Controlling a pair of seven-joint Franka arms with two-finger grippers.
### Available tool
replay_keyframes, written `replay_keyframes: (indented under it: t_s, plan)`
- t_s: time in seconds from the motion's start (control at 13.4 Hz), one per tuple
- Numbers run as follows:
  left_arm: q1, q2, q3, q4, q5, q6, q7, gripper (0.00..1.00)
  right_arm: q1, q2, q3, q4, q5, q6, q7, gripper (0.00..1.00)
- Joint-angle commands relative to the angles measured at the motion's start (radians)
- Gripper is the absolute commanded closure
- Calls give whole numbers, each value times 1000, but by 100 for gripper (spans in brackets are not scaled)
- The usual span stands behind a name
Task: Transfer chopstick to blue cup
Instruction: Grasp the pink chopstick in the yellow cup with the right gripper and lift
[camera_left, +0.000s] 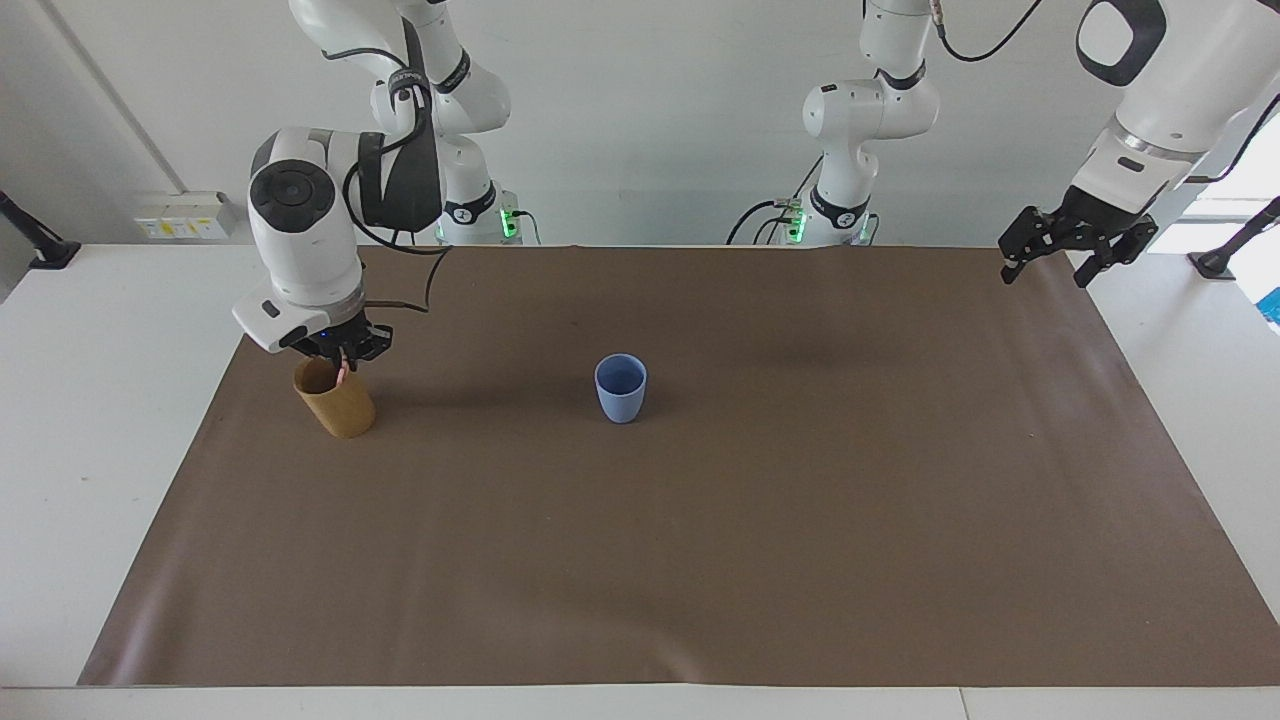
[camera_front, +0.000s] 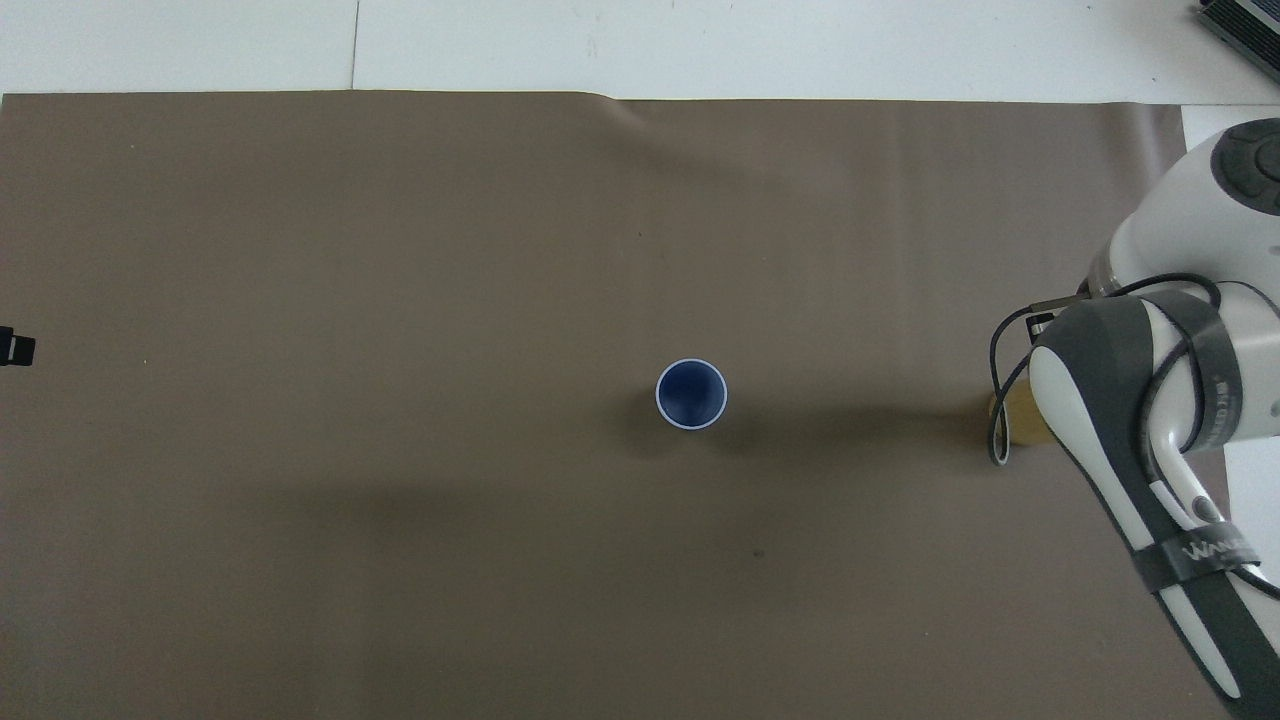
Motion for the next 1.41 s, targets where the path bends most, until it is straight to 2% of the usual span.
replay_keyframes:
  t_s: [0.0, 0.15, 0.22, 0.37, 0.52, 0.82, 0.89, 1.04, 1.19, 1.34]
  plan:
    - [-10, 5, -21, 101, -11, -102, -25, 0, -4, -37, 4, -19, -21, -5, -19, 100]
    - [-9, 24, -56, 126, -12, -150, -55, 0, -16, -64, 4, -21, -17, -45, -44, 100]
    - [-10, 24, -60, 123, -20, -131, -61, 0, -25, -78, 4, -21, -11, -54, -59, 100]
    - [-10, 15, -60, 60, -34, -108, -76, 0, -45, -112, 4, -21, -4, -62, -80, 100]
    - [-12, 8, -58, 49, -29, -116, -78, 0, -52, -167, 4, -21, -1, -64, -74, 100]
    - [-19, 31, -87, 89, -17, -127, -150, 0, -52, -261, 1, -14, 85, -61, -68, 100]
    - [-18, 33, -87, 87, -15, -128, -150, 0, -52, -274, 2, -13, 93, -51, -68, 100]
    - [-7, 33, -83, 75, -19, -120, -145, 0, -46, -302, -1, -7, 206, -42, -68, 100]
    - [-9, 25, -81, 74, -17, -128, -148, 0, -35, -308, 10, -7, 232, -22, -47, 100]
    - [-9, 21, -84, 74, -19, -131, -150, 0, -35, -308, 71, -7, 252, 31, 3, 100]
